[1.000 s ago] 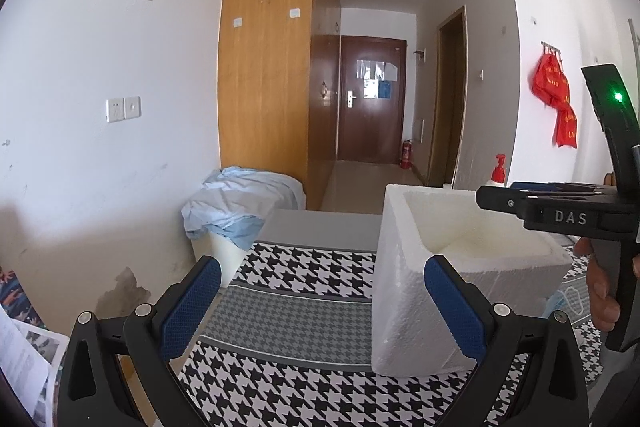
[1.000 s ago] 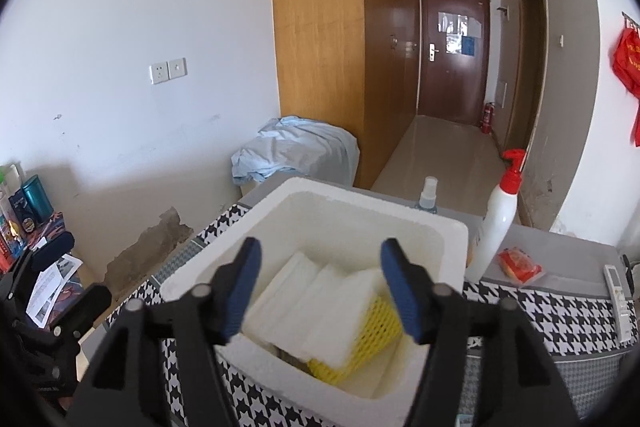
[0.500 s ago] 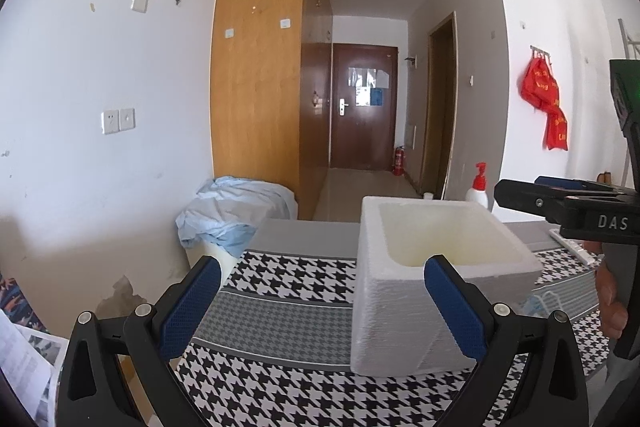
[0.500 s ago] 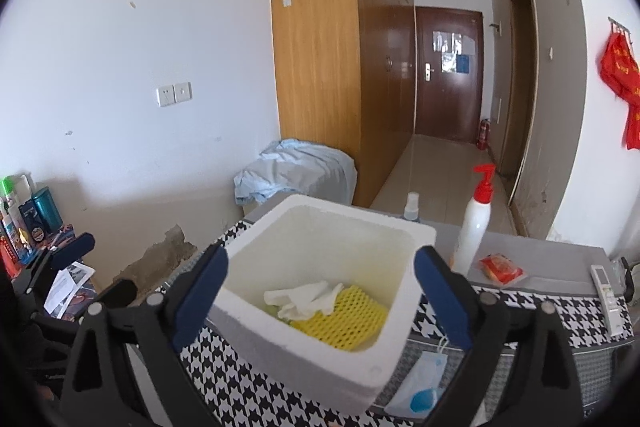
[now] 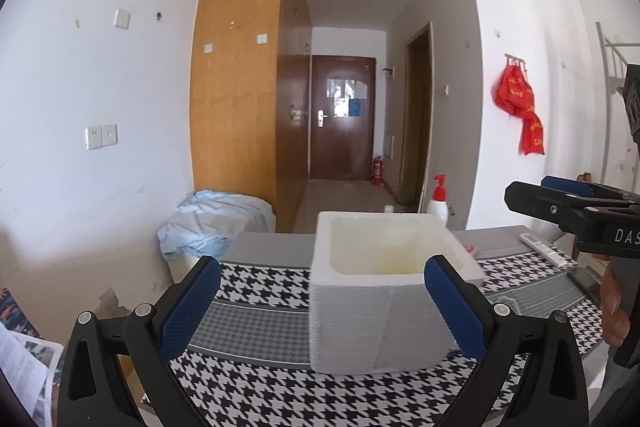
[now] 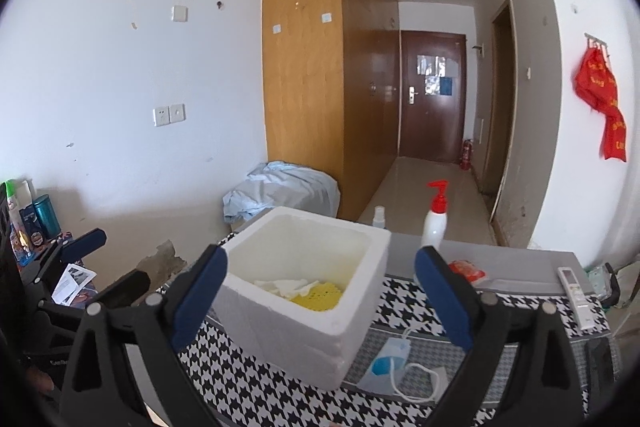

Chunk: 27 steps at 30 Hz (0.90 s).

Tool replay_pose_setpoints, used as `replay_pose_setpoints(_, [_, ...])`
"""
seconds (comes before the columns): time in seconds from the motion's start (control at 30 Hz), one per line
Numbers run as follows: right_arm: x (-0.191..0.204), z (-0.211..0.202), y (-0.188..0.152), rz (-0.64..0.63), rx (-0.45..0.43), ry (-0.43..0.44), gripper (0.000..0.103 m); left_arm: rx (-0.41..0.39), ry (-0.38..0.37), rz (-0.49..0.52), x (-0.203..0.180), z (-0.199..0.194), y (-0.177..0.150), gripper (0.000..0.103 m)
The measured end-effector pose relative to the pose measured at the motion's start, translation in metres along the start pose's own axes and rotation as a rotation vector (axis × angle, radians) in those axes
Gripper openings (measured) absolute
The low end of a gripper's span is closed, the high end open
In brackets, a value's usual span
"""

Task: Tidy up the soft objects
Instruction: 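Withdraw both tools from the foam box back toward the table items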

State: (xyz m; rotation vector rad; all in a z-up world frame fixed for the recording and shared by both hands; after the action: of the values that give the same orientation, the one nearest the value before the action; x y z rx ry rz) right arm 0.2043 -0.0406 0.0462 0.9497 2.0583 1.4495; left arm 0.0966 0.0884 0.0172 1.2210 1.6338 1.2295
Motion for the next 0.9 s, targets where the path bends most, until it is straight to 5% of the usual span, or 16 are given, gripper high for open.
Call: replay_pose_setpoints(0.9, [-0.034, -0.071, -0.023, 0.016, -0.093, -0.118, 0.097, -0.066, -0.138, 0.067, -0.059, -0.039, 0.005, 0.102])
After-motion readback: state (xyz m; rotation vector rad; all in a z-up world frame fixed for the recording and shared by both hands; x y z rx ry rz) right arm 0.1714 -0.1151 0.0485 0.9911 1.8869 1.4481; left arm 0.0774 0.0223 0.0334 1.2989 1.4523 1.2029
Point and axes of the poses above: each gripper's, at about its wrist camera, not at the fingertips, and z roughly the way its jaws point, x to its left, y to its top, the point moved 7 cm from there along z, roughly the way its jaws point
